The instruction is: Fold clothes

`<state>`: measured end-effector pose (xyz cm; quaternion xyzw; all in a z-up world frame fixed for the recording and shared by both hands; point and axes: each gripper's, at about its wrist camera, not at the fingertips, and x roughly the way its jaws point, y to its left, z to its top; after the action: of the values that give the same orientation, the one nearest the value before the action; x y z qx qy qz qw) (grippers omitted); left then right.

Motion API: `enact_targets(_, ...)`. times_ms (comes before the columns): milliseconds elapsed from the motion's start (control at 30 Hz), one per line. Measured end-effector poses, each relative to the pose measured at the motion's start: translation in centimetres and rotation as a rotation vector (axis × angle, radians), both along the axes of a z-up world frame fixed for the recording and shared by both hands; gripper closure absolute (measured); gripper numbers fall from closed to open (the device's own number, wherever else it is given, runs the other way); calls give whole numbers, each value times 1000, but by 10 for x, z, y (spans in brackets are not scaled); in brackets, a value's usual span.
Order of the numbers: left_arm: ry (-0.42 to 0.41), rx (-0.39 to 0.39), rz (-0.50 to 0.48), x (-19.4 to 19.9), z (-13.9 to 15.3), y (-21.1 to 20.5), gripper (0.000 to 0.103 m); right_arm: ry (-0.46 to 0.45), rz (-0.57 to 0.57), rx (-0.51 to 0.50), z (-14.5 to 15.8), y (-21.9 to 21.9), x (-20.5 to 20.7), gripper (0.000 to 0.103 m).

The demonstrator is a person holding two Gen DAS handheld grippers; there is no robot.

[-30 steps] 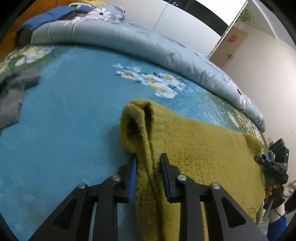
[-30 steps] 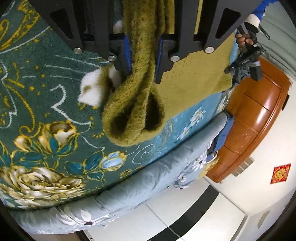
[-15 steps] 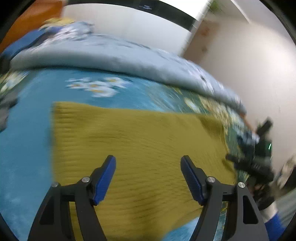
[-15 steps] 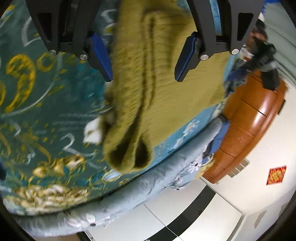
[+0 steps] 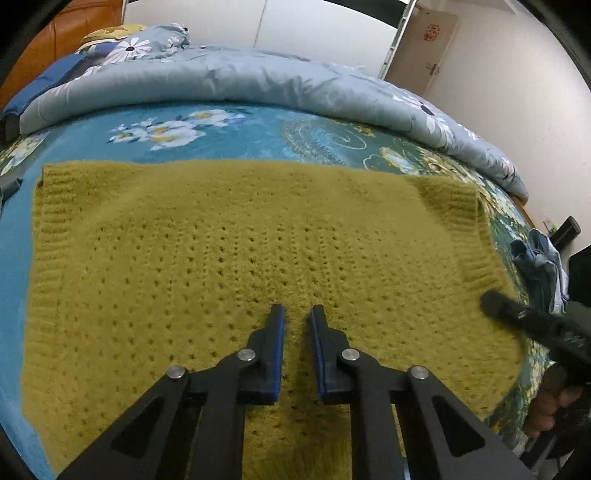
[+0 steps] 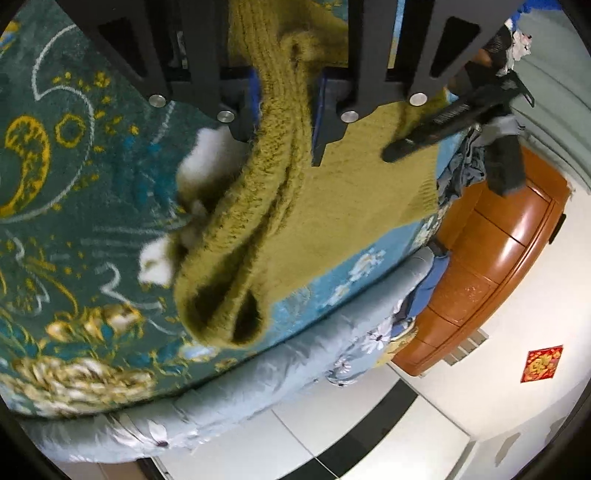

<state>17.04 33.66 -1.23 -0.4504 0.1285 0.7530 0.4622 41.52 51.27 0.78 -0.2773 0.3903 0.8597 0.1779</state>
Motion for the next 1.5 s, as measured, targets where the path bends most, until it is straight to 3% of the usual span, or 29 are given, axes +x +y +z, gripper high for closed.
enact_targets(100,22,-7,-7,6,1,0,89,-17,8,23,18,-3,-7,81)
enact_targets(167,-26,45,2,1,9,-12,89,-54,22,61,33,-9,-17,82)
enact_targets(267,-66,137,33,-7,22,-53,89,-100,53,124,56,-20,-33,82)
enact_targets(467,-51,213,164,-44,34,-139,89,-202,124,257,101,-52,-85,83)
enact_targets(633,-128,296,290,-80,26,-196,89,-225,240,378,138,-99,-141,83)
enact_targets(767,-185,311,340,-96,10,-217,89,-207,368,441,153,-143,-192,83)
enact_targets(867,-209,315,363,-104,0,-231,89,-225,477,464,140,-181,-233,83)
enact_targets(967,-231,312,383,-111,-9,-239,89,-327,544,481,99,-209,-274,83)
enact_targets(1100,-249,300,394,-115,-19,-250,89,-441,592,425,42,-227,-307,83)
enact_targets(1300,-256,316,393,-119,-17,-255,89,-472,581,433,35,-236,-311,79)
enact_targets(1400,-239,328,379,-120,-6,-253,89,-437,583,412,44,-238,-308,76)
enact_targets(1500,-234,355,370,-122,5,-258,89,-385,605,374,51,-245,-306,66)
